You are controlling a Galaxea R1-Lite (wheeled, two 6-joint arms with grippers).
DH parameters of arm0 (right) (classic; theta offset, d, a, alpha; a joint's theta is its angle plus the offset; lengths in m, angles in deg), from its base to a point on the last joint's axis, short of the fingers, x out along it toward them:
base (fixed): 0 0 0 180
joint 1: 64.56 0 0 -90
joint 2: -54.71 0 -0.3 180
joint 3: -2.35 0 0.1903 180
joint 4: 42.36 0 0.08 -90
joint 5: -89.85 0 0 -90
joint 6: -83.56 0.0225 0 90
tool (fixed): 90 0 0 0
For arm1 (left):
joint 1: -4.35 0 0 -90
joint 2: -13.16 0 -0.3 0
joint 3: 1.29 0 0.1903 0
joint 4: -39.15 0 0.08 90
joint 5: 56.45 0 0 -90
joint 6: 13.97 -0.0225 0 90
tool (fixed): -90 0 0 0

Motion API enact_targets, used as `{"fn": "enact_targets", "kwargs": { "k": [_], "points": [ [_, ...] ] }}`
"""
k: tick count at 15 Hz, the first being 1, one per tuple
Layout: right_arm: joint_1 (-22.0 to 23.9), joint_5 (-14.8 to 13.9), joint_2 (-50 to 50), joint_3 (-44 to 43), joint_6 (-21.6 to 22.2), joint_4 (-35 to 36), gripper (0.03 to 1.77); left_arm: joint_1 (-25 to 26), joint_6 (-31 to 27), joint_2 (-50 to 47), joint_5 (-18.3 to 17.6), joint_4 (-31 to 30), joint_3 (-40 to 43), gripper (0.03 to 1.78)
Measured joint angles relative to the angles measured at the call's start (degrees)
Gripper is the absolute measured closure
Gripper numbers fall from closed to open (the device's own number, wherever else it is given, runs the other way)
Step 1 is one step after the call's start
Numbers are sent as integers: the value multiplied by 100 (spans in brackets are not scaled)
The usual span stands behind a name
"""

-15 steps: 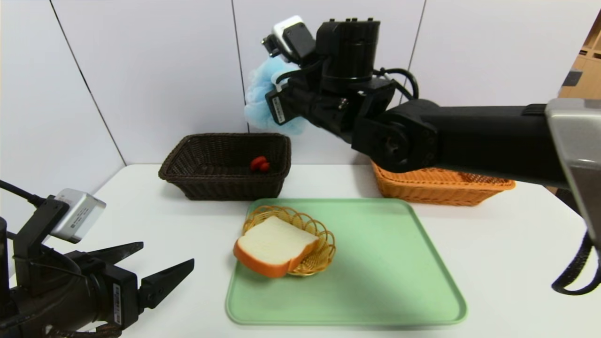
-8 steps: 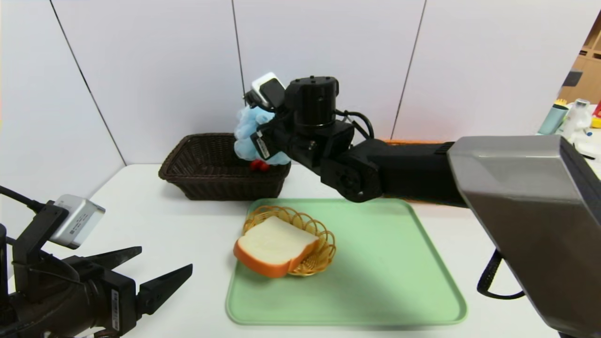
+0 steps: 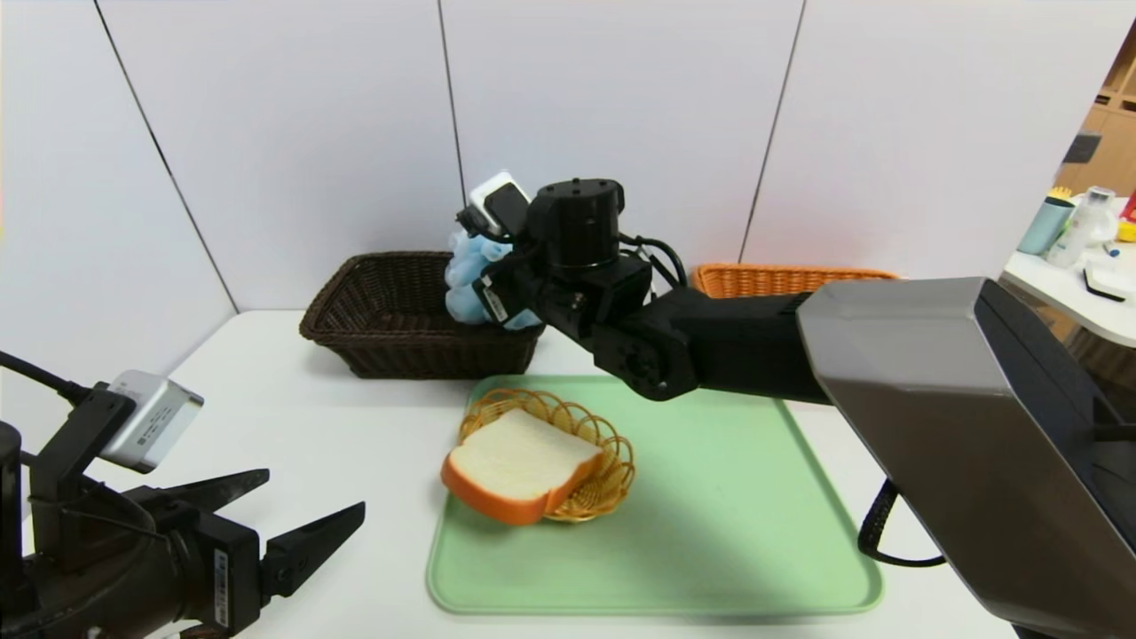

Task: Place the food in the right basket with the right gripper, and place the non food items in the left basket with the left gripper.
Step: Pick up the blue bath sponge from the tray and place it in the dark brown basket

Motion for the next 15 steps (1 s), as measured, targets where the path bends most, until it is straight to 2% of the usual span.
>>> {"fn": "enact_targets", "kwargs": {
  "k": [1,4,7,13,15],
  "points": [
    [-2,2,-13,-1,2,0,136,0,-2,2,2,2,13,12],
    [-4,-35,-41,-4,-1,43,95,4,-2,0,0,2,28,12],
    [-20,-69,-44,0,-11,69,68,2,-2,0,0,2,33,12],
    [-98,-85,226,63,-9,54,36,6,5,0,2,0,39,12],
    [-107,-44,492,453,-15,37,30,4,16,-1,0,0,39,12]
  ]
}}
